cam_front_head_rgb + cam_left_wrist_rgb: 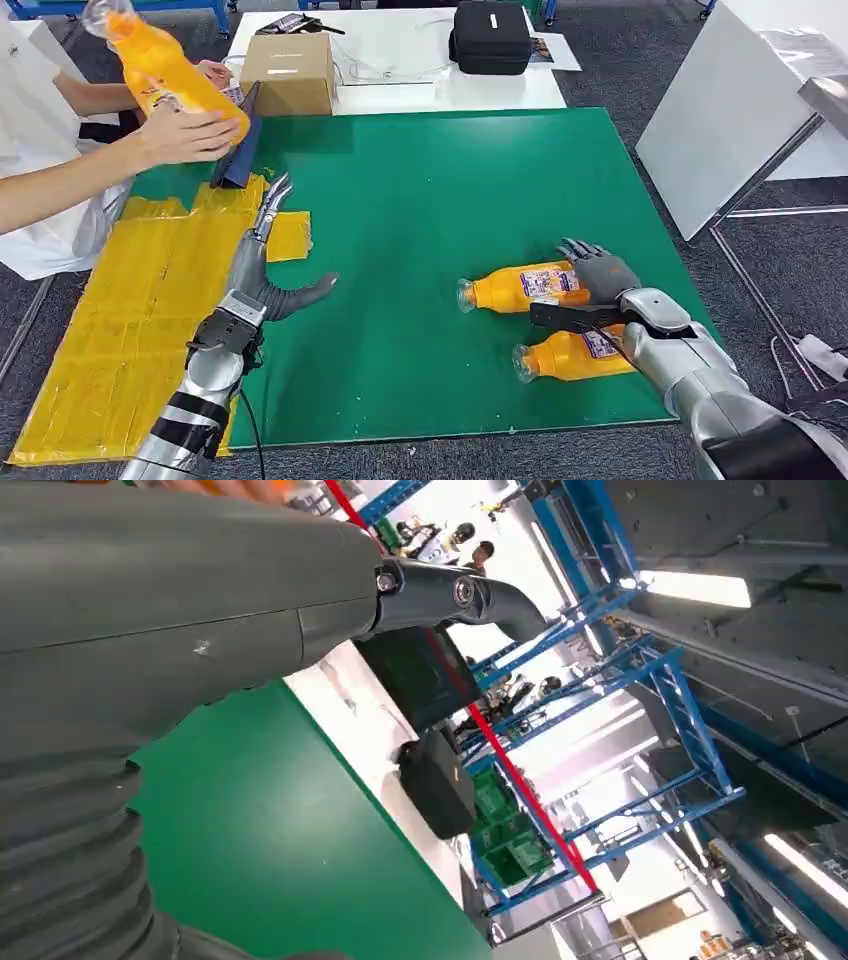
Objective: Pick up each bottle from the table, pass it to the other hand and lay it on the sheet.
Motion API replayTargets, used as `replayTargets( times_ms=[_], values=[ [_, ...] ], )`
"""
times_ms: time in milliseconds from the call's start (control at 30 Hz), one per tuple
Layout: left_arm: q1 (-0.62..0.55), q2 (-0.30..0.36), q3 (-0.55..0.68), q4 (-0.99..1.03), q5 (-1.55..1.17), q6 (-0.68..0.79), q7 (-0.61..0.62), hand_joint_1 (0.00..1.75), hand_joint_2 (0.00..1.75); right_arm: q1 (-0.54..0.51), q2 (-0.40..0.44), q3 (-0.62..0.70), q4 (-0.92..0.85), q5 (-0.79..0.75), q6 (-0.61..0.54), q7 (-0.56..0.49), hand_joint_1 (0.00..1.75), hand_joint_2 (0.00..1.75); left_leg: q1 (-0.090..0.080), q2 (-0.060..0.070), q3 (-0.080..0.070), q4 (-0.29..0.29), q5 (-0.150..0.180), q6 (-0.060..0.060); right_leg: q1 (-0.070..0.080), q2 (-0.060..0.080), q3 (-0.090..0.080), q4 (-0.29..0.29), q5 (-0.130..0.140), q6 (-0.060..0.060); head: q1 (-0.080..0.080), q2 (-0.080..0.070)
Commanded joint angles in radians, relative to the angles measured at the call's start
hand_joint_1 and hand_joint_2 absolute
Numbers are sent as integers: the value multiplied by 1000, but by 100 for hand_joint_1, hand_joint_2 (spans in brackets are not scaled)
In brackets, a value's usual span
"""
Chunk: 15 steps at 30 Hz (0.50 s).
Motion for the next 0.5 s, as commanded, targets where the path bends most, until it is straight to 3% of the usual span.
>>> replayTargets(
  times_ms=[33, 133, 167, 200, 267, 500],
  values=[
    [-29, 5, -5, 62, 13, -14, 1, 0, 175, -9, 30, 49, 106, 32, 55, 25, 0, 175, 2, -1, 4, 0, -1, -2, 1, 2, 4, -1, -1, -3, 0, 0],
    [-38, 5, -2, 85, 27, -23, -3, 0, 175, -10, 20, 65, 131, 63, 127, 57, 0, 175, 2, -1, 4, -1, -1, -1, 1, 1, 5, -1, -1, -2, 0, 0],
    [-38, 4, -2, 88, 29, -24, -4, 0, 175, -5, 16, 65, 129, 64, 128, 57, 14, 175, 1, -2, 4, -1, 0, -1, 1, 0, 4, -1, -1, -2, 0, 0],
    [-43, 4, -3, 101, 32, -26, -8, 0, 175, -3, 12, 62, 137, 64, 159, 57, 136, 175, 2, -2, 6, 0, -1, -2, 2, 1, 7, -2, -2, -3, 0, 0],
    [-49, 1, -5, 119, 35, -28, -11, 0, 175, -1, 7, 62, 140, 69, 181, 60, 175, 175, 2, -3, 6, -1, 0, -1, 2, -1, 7, -2, -1, -2, 0, 0],
    [-57, -2, -11, 137, 46, -25, -19, 0, 175, -2, 11, 69, 144, 87, 220, 71, 175, 175, 3, -5, 10, -1, 0, -2, 2, -1, 12, -3, -1, -4, 0, 0]
  ],
)
